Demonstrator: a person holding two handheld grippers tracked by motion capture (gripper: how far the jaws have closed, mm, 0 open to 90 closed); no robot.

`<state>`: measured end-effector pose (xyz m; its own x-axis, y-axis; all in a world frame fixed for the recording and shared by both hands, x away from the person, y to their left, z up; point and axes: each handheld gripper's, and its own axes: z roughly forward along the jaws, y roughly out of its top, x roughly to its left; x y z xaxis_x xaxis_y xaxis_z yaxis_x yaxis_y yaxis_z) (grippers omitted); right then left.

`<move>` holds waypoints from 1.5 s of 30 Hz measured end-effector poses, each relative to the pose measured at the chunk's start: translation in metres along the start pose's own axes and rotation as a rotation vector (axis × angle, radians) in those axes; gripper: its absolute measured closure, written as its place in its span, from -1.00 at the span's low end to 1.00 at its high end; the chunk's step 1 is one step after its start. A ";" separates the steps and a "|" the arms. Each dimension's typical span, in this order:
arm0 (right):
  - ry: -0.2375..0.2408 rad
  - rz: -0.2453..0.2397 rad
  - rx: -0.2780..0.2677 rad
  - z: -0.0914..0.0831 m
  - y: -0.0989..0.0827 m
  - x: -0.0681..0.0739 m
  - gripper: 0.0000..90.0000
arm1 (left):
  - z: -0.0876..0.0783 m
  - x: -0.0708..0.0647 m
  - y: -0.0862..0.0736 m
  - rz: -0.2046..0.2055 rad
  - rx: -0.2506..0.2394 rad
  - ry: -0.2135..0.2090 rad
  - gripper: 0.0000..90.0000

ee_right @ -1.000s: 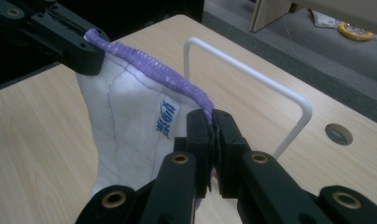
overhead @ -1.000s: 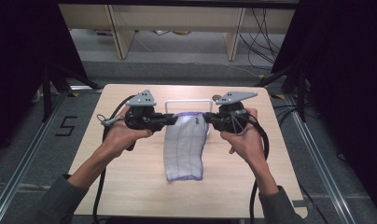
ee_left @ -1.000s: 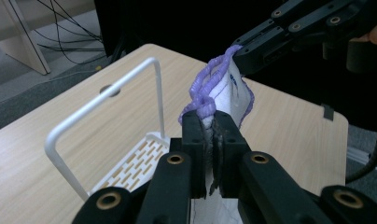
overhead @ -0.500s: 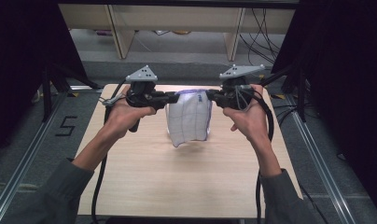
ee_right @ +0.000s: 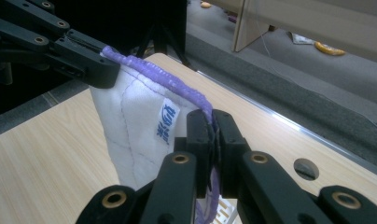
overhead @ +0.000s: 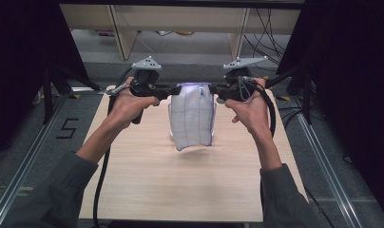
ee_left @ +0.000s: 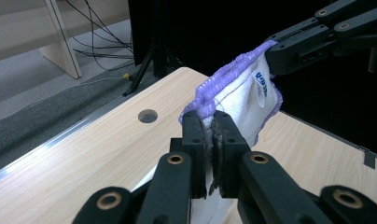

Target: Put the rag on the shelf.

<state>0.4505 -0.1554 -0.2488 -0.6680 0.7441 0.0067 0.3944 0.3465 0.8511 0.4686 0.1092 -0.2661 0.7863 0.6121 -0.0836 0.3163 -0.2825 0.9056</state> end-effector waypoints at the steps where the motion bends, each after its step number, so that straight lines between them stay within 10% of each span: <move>1: 0.003 0.009 -0.011 0.001 0.001 -0.001 0.93 | 0.000 0.001 0.001 -0.005 -0.001 -0.003 0.88; 29: -0.064 0.038 -0.062 0.014 0.045 -0.027 0.93 | 0.017 0.036 0.047 -0.085 -0.049 0.066 0.87; 45: -0.164 0.036 -0.010 0.080 0.029 -0.061 0.92 | 0.076 0.087 0.023 -0.089 -0.030 0.077 0.84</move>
<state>0.5534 -0.1455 -0.2662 -0.5411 0.8396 -0.0481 0.4096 0.3130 0.8569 0.5842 0.0998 -0.2836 0.7124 0.6890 -0.1330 0.3658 -0.2028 0.9083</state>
